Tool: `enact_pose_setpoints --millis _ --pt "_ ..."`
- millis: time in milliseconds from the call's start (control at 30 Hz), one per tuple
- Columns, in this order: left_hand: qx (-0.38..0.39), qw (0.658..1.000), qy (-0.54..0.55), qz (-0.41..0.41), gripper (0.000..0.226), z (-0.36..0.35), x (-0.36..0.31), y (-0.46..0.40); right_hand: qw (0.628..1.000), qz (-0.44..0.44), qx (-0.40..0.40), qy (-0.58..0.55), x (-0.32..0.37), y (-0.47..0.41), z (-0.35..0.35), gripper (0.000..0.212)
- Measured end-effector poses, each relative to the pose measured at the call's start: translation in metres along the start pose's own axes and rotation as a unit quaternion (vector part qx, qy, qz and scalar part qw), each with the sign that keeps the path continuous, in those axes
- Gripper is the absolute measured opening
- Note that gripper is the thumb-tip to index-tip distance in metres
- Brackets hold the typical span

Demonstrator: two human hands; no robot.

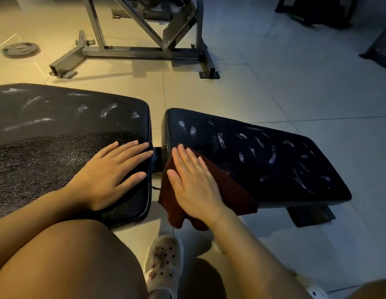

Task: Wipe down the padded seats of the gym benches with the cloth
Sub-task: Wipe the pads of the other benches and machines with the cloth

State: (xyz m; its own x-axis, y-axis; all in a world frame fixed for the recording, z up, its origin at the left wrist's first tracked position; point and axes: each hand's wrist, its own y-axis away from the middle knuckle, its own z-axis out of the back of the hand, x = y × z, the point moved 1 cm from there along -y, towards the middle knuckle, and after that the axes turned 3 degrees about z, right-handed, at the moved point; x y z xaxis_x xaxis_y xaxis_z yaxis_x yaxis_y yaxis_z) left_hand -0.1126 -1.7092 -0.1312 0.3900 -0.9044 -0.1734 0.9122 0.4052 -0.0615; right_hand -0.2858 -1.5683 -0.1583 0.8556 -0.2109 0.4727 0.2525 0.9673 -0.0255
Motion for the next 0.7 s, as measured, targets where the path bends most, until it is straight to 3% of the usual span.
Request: enact_pose_setpoints --millis 233,367,433,600,700 --pt "-0.011 1.000 0.003 -0.004 0.066 0.000 -0.001 -0.001 0.977 -0.213 -0.002 0.029 -0.117 0.017 0.025 0.056" --pt "-0.021 1.000 0.004 -0.001 0.064 -0.001 -0.001 0.000 0.955 -0.294 -0.017 0.030 -0.120 0.015 0.027 0.056" --pt "-0.019 1.000 0.004 0.000 0.064 -0.001 -0.001 -0.001 0.959 -0.279 -0.018 0.034 -0.094 0.013 0.022 0.057" --pt "-0.011 1.000 -0.001 0.003 0.065 -0.001 -0.001 -0.001 0.990 -0.135 -0.013 0.026 -0.011 -0.004 0.000 0.059" --pt "-0.009 1.000 -0.001 0.006 0.065 0.000 -0.001 -0.001 0.996 -0.087 -0.010 0.014 -0.006 -0.007 0.002 0.059"
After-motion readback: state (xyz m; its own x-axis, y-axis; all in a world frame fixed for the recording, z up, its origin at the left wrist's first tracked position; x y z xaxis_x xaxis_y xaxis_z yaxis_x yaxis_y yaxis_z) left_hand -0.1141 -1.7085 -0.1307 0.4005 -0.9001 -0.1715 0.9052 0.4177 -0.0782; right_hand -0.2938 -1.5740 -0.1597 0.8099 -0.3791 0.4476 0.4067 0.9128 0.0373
